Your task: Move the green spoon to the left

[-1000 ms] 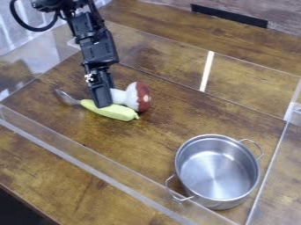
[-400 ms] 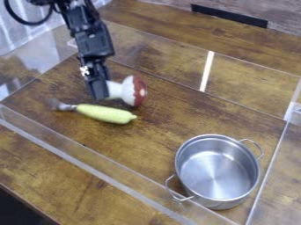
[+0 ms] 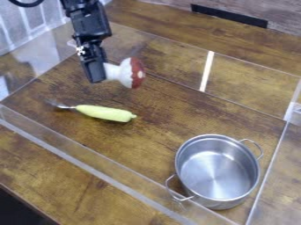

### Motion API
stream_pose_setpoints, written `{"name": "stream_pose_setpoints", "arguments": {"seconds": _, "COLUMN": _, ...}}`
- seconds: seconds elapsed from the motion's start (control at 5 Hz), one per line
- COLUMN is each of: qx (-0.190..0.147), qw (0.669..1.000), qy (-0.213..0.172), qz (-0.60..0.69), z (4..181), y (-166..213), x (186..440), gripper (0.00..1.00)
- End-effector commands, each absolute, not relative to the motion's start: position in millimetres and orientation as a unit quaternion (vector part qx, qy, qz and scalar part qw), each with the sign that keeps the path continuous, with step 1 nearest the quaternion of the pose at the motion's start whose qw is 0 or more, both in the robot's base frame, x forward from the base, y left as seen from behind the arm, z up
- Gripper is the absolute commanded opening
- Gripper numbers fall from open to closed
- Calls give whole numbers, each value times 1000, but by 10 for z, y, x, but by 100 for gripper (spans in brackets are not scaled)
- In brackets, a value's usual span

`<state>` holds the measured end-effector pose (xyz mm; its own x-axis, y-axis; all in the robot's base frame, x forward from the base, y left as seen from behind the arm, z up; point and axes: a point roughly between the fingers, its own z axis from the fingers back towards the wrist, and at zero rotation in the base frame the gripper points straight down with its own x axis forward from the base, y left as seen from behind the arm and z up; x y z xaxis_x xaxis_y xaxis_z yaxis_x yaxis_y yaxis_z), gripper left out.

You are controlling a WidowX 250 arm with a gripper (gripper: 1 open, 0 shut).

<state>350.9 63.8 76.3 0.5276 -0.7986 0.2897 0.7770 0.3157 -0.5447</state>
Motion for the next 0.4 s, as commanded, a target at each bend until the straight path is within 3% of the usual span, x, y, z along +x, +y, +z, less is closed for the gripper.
{"name": "stream_pose_setpoints", "arguments": {"seconds": 0.0, "qx": -277, "qw": 816, "qy": -31, "qz": -506, "z": 1257, "y": 673, "x": 3546, "gripper": 0}}
{"name": "stream_pose_setpoints", "arguments": {"seconds": 0.2, "qx": -279, "qw": 814, "qy": -34, "qz": -508, "z": 1277, "y": 640, "x": 3555, "gripper": 0}}
